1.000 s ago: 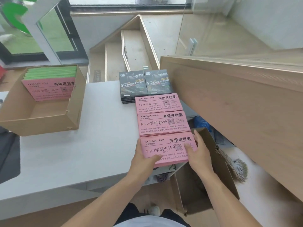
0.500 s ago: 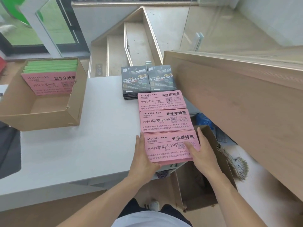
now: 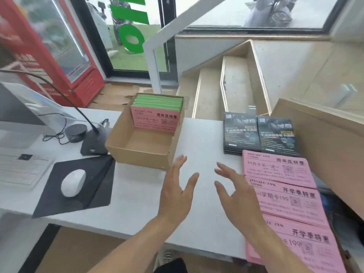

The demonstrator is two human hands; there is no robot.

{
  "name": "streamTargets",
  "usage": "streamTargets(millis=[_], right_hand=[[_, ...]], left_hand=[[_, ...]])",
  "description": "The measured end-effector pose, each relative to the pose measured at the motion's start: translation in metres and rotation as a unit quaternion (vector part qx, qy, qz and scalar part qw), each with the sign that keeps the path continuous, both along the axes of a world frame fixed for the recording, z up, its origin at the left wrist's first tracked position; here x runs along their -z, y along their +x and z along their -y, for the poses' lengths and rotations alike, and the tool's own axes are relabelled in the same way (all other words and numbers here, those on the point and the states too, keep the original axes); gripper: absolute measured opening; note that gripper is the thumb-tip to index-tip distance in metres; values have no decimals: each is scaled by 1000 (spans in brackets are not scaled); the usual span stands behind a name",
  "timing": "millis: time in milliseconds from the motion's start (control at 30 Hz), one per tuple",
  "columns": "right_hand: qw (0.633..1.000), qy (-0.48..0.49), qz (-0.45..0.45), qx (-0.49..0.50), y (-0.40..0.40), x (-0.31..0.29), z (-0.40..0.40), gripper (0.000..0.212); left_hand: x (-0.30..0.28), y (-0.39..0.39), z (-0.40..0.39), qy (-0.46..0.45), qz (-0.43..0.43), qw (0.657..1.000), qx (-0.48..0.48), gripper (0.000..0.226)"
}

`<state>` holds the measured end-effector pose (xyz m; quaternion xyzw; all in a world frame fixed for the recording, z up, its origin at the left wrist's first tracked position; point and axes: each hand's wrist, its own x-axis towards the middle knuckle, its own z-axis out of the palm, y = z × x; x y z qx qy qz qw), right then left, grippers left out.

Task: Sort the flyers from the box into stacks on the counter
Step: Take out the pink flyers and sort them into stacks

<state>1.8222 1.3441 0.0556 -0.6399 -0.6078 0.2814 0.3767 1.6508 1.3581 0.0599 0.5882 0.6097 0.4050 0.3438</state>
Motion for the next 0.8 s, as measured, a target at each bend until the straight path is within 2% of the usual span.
streamTargets(millis=[133, 267, 333, 400, 467, 600, 800], right_hand=[[998, 23, 17, -58, -63, -4, -71, 57], [991, -5, 85, -99, -122, -14, -154, 61], [982, -20, 141, -124, -146, -14, -195, 68], [960, -21, 234, -150, -161, -9, -232, 73], [934, -26, 319, -162, -167, 0, -264, 76], [907, -62, 387, -152, -172, 11, -285, 80], [900, -17, 408, -151, -169, 21, -276, 83]], left_hand=[[-1, -77, -65, 68, -43, 995, -56, 44], [1, -139, -132, 123, -96, 983, -98, 38], [5, -162, -162, 123, -157, 977, -79, 39], [11, -177, -186, 114, -215, 969, -38, 40], [19, -182, -200, 92, -234, 968, 4, 43], [30, -183, -204, 52, -232, 971, 10, 47], [33, -182, -206, 57, -246, 967, 17, 45]])
